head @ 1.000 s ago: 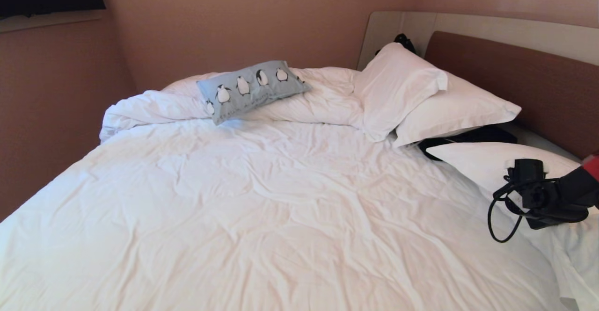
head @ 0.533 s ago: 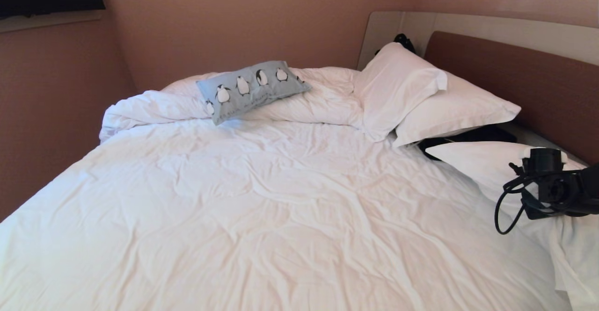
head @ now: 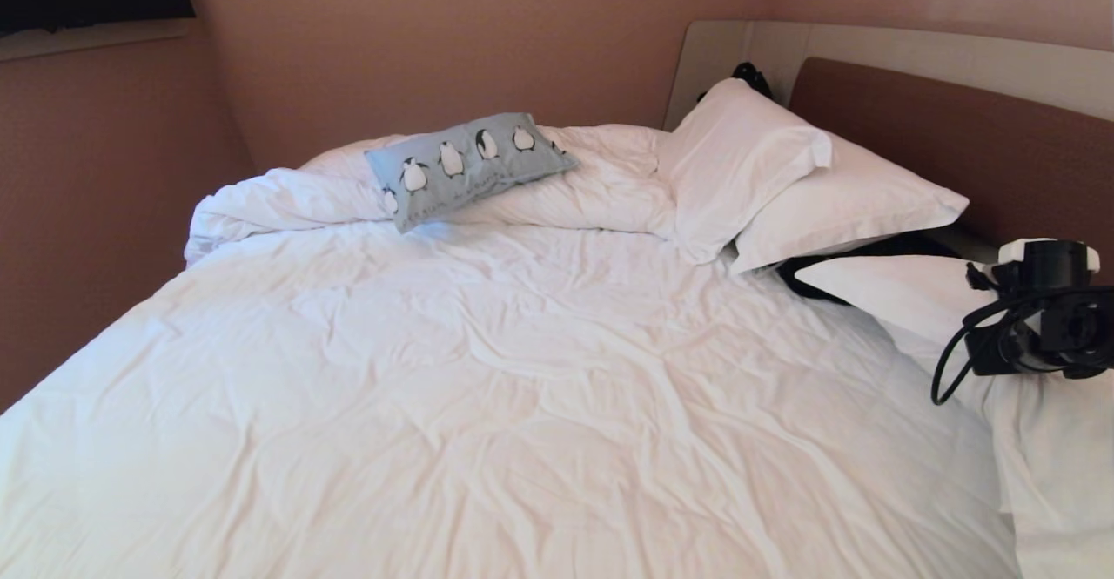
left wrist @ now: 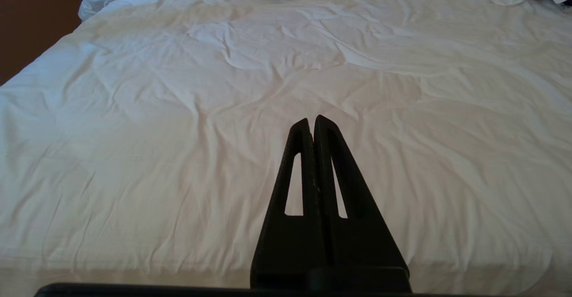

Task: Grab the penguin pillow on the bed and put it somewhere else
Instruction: Pick up the pillow

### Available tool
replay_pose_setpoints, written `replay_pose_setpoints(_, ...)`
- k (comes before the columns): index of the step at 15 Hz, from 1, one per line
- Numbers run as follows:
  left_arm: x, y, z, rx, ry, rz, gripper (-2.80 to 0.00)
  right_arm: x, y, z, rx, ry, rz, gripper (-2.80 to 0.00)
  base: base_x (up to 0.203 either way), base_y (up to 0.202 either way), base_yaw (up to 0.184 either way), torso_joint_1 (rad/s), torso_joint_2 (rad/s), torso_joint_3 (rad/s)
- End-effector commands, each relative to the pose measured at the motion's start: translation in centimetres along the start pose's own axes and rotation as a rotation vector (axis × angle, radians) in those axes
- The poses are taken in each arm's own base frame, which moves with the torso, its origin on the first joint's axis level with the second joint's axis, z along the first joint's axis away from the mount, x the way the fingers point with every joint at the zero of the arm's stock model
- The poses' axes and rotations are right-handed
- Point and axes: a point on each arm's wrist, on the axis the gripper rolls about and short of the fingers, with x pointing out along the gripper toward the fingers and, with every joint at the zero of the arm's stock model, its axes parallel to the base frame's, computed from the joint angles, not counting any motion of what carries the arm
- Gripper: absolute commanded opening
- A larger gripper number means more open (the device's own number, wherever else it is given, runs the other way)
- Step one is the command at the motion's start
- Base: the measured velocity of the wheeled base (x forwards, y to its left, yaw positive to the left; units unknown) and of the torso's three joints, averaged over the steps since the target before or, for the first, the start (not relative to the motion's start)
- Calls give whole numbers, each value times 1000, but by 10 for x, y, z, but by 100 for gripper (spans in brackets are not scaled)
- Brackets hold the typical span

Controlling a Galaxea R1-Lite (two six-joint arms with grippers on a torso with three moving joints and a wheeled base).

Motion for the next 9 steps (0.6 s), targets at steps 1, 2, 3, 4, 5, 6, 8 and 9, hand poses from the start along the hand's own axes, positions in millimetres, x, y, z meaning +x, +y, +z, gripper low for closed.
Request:
replay_pose_setpoints(1,0,0,0,-2,0,1,-280,-17,-5,8,88,-12,201,-280,0,0,0,0,0,0)
replay_pose_setpoints(2,0,0,0,-1,1,1,-280,-23,-7,12,119,-16,231,-280,0,0,0,0,0,0)
replay_pose_setpoints(3,0,0,0,-1,0,1,-280,-27,-10,17,147,-16,255,-280,0,0,0,0,0,0)
replay_pose_setpoints(4,0,0,0,-2,1,1,-280,-31,-12,21,173,-14,270,-280,0,0,0,0,0,0)
replay_pose_setpoints(5,0,0,0,-2,1,1,-280,-34,-15,27,207,-10,279,-280,0,0,0,0,0,0)
replay_pose_setpoints(6,0,0,0,-1,0,1,-280,-37,-18,34,251,3,285,-280,0,0,0,0,0,0)
replay_pose_setpoints(8,0,0,0,0,0,1,-280,-46,-23,45,333,43,329,-280,0,0,0,0,0,0)
replay_pose_setpoints(9,0,0,0,-1,1,1,-280,-52,-26,47,357,72,386,-280,0,0,0,0,0,0)
